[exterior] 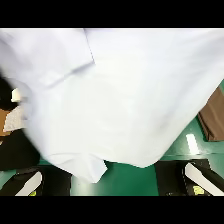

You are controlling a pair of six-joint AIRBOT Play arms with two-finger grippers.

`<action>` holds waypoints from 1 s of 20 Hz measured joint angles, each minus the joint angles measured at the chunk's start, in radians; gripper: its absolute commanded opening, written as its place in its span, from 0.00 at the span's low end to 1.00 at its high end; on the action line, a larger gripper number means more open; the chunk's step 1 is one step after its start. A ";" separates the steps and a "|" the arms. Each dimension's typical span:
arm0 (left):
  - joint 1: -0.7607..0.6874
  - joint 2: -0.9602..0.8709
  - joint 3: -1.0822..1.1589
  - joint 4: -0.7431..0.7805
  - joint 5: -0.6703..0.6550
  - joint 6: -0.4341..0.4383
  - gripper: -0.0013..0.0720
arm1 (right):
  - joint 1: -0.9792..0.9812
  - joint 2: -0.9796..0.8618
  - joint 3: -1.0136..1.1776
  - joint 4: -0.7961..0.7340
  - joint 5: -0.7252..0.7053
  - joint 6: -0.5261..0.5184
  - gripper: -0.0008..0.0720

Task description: Fold the shirts.

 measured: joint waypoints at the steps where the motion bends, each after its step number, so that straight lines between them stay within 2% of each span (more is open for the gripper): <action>1: 0.000 -0.046 -0.050 -0.003 -0.002 0.017 0.05 | 0.045 -0.043 -0.043 -0.046 0.001 0.005 0.03; 6: 0.000 -0.362 -0.186 -0.022 0.026 0.089 0.05 | 0.209 -0.292 -0.182 -0.211 -0.044 0.032 0.03; 11: 0.001 -0.629 -0.134 -0.109 0.121 0.129 0.05 | 0.259 -0.560 -0.073 -0.245 -0.098 0.075 0.03; 16: 0.000 -0.717 -0.043 -0.088 0.108 0.137 0.05 | 0.268 -0.673 0.075 -0.249 -0.096 0.094 0.03; 20: 0.000 -0.734 -0.047 0.010 0.012 0.138 0.05 | 0.268 -0.659 0.023 -0.260 -0.076 0.096 0.03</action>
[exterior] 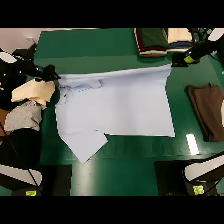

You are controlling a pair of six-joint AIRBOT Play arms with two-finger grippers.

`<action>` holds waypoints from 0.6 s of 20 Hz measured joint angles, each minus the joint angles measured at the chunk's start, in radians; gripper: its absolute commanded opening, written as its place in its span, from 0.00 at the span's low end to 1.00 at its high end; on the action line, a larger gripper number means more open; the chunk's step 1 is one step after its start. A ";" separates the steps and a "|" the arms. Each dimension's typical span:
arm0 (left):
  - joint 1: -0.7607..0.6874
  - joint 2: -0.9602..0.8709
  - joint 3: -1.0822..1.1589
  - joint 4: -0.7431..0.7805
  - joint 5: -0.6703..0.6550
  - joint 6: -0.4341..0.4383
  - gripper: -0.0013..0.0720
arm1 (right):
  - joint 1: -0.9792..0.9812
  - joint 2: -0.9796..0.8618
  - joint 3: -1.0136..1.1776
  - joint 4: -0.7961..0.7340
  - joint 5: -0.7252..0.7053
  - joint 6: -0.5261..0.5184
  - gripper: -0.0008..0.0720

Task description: Fold the shirts.

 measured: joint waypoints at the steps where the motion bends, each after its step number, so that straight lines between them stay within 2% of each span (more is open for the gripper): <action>1: 0.000 -0.002 -0.015 0.018 -0.017 0.000 0.05 | 0.000 0.012 -0.036 -0.002 -0.003 0.000 0.03; 7: -0.016 -0.006 -0.137 0.076 -0.038 0.001 0.05 | 0.000 0.077 -0.283 -0.006 -0.063 0.000 0.04; 8: -0.026 -0.006 -0.148 0.077 -0.036 0.001 0.06 | 0.000 0.081 -0.311 -0.006 -0.068 0.002 0.19; 9: -0.037 -0.006 -0.157 0.079 -0.032 0.001 0.37 | 0.000 0.084 -0.336 -0.006 -0.072 0.008 0.49; 10: -0.046 -0.006 -0.164 0.080 -0.030 0.001 0.66 | 0.000 0.087 -0.354 -0.005 -0.076 0.015 0.54; 12: -0.053 -0.005 -0.166 0.089 -0.031 -0.010 0.66 | -0.002 0.098 -0.375 0.018 -0.077 0.022 0.54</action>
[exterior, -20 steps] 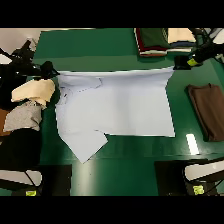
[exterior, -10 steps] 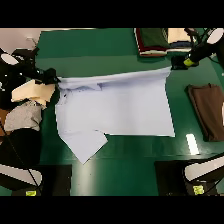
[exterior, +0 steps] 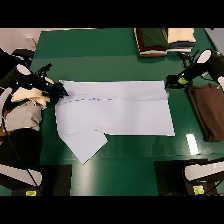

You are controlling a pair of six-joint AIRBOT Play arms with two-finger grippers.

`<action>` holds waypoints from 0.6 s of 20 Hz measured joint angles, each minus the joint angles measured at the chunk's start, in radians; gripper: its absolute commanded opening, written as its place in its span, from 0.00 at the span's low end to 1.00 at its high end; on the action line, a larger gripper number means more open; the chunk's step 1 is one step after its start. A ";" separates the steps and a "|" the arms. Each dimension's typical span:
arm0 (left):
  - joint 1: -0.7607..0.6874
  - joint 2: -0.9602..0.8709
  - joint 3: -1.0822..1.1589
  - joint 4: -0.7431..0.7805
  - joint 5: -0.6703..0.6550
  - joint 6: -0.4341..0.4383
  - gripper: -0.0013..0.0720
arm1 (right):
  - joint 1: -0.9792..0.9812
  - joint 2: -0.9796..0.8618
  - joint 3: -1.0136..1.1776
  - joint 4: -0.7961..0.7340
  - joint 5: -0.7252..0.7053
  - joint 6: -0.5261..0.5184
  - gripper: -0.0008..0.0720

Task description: Fold the shirts.

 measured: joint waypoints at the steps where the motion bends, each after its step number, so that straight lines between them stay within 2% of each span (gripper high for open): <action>1: -0.001 0.003 0.004 0.012 -0.011 -0.011 0.65 | -0.005 0.013 -0.007 0.010 0.000 0.000 0.54; 5: 0.021 0.101 -0.010 0.089 -0.063 -0.039 0.65 | -0.060 0.123 -0.083 0.028 0.042 -0.031 0.54; 9: 0.031 0.298 -0.139 0.145 -0.087 -0.049 0.65 | -0.191 0.274 -0.303 0.034 0.101 -0.084 0.55; 11: 0.035 0.400 -0.229 0.158 -0.090 -0.058 0.65 | -0.272 0.336 -0.442 0.038 0.117 -0.111 0.67; 12: 0.035 0.446 -0.271 0.159 -0.090 -0.063 0.65 | -0.313 0.361 -0.512 0.037 0.123 -0.124 0.67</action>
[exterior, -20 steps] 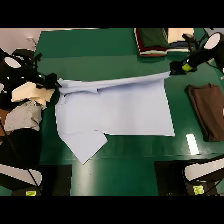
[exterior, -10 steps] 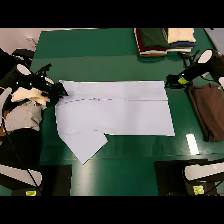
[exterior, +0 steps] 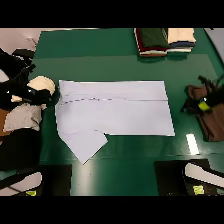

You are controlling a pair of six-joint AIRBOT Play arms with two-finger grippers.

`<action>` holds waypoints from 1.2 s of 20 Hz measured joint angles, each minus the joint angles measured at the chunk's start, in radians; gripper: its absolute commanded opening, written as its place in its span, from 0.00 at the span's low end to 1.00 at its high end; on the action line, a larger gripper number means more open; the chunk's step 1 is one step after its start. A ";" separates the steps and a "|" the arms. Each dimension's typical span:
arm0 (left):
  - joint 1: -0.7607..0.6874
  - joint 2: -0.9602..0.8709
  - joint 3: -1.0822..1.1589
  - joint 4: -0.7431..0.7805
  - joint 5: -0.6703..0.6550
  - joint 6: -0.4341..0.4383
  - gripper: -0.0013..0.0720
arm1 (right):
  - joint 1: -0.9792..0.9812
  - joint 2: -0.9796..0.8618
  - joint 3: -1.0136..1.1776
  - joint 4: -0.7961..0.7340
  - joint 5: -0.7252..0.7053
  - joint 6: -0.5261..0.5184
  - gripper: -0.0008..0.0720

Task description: Fold the shirts.

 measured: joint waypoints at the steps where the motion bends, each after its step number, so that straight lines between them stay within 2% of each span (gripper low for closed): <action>1: -0.001 0.041 -0.040 0.000 -0.002 -0.002 0.65 | -0.036 0.019 -0.065 0.001 0.003 -0.011 0.67; 7: 0.000 0.160 -0.153 -0.008 -0.001 -0.013 0.65 | -0.091 0.062 -0.313 0.119 -0.020 -0.064 0.59; 8: 0.000 0.166 -0.159 -0.009 -0.002 -0.013 0.65 | -0.072 0.065 -0.335 0.140 -0.031 -0.071 0.51; 9: 0.001 0.170 -0.163 -0.008 -0.001 -0.013 0.65 | -0.050 0.066 -0.349 0.150 -0.051 -0.074 0.28; 10: 0.002 0.174 -0.166 -0.010 -0.002 -0.014 0.65 | -0.023 0.067 -0.359 0.158 -0.074 -0.078 0.14; 12: 0.002 0.178 -0.169 -0.008 -0.012 -0.013 0.65 | 0.032 0.066 -0.357 0.168 -0.094 -0.081 0.04; 17: 0.002 0.241 -0.257 0.000 -0.060 -0.022 0.66 | 0.142 0.074 -0.286 0.169 -0.084 -0.084 0.04; 24: 0.002 0.386 -0.605 -0.070 -0.005 -0.097 0.66 | 0.212 0.126 -0.241 0.177 -0.096 -0.084 0.04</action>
